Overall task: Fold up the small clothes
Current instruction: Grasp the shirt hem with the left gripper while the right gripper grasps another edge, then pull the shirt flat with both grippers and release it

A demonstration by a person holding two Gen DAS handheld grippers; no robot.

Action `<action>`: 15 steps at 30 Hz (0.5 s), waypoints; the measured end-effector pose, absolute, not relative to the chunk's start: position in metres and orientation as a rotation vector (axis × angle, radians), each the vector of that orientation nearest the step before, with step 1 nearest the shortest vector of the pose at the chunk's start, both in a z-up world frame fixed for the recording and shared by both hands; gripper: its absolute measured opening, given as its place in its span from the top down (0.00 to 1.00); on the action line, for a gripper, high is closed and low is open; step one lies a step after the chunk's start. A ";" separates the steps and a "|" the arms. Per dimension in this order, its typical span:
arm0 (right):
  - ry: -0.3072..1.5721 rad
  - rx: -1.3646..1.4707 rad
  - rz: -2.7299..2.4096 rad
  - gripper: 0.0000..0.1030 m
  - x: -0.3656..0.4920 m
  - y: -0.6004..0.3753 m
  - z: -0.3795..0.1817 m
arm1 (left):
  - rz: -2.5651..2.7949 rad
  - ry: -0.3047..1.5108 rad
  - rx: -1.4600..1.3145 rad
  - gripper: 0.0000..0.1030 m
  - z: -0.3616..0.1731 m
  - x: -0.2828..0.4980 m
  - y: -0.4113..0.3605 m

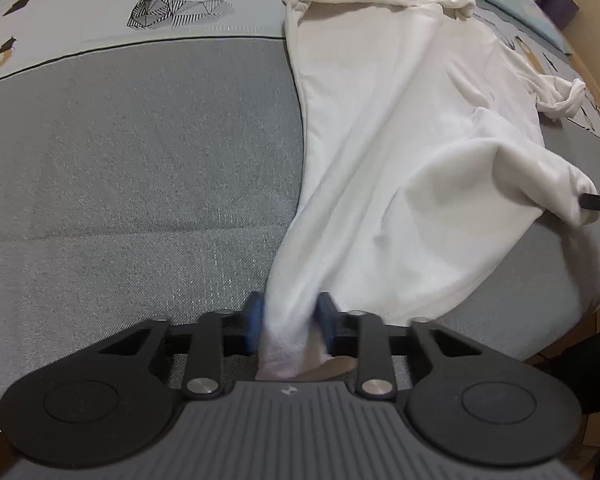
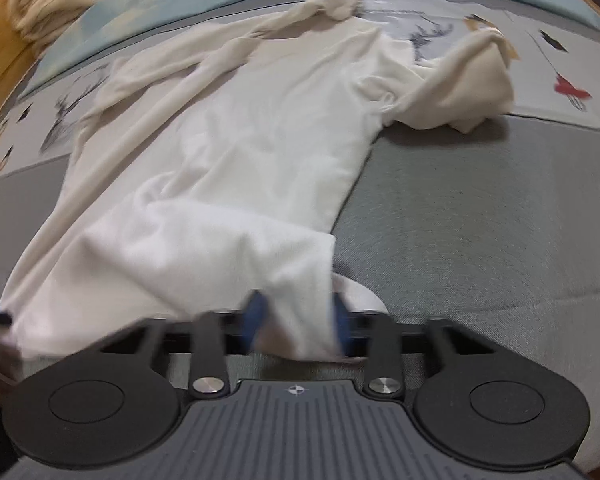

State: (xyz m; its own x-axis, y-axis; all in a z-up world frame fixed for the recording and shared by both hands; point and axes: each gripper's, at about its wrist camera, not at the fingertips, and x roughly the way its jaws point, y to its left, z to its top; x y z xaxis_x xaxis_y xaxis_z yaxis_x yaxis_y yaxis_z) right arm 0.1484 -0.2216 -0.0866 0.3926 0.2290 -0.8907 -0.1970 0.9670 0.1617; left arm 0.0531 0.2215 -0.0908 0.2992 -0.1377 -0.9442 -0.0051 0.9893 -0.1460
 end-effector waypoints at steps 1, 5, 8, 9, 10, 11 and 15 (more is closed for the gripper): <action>1.126 0.028 0.283 0.95 0.145 -0.225 -0.083 | -0.084 1.257 -0.129 0.83 -0.090 0.052 0.221; 1.000 0.168 0.322 0.96 0.126 -0.266 -0.044 | -0.100 1.189 -0.189 0.93 -0.074 0.044 0.218; 0.839 0.390 0.331 0.97 0.103 -0.319 -0.009 | -0.176 1.090 -0.332 0.94 -0.051 0.030 0.221; 0.782 0.453 0.331 0.97 0.092 -0.338 -0.001 | -0.191 1.079 -0.349 0.94 -0.047 0.025 0.220; 0.755 0.490 0.323 0.97 0.085 -0.354 0.002 | -0.196 1.096 -0.332 0.94 -0.047 0.019 0.217; 0.764 0.498 0.301 0.97 0.082 -0.365 0.002 | -0.191 1.129 -0.289 0.94 -0.051 0.017 0.212; 1.114 0.379 0.161 0.94 0.097 -0.370 -0.051 | -0.178 1.261 -0.157 0.91 -0.073 0.017 0.197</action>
State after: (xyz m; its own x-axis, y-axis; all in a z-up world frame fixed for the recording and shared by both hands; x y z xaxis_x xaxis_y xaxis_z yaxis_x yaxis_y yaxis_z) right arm 0.0970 -0.3698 -0.0509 0.4379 0.3135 -0.8426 0.0617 0.9245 0.3760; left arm 0.0167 0.1972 -0.0730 0.2946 -0.2190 -0.9302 0.0471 0.9755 -0.2148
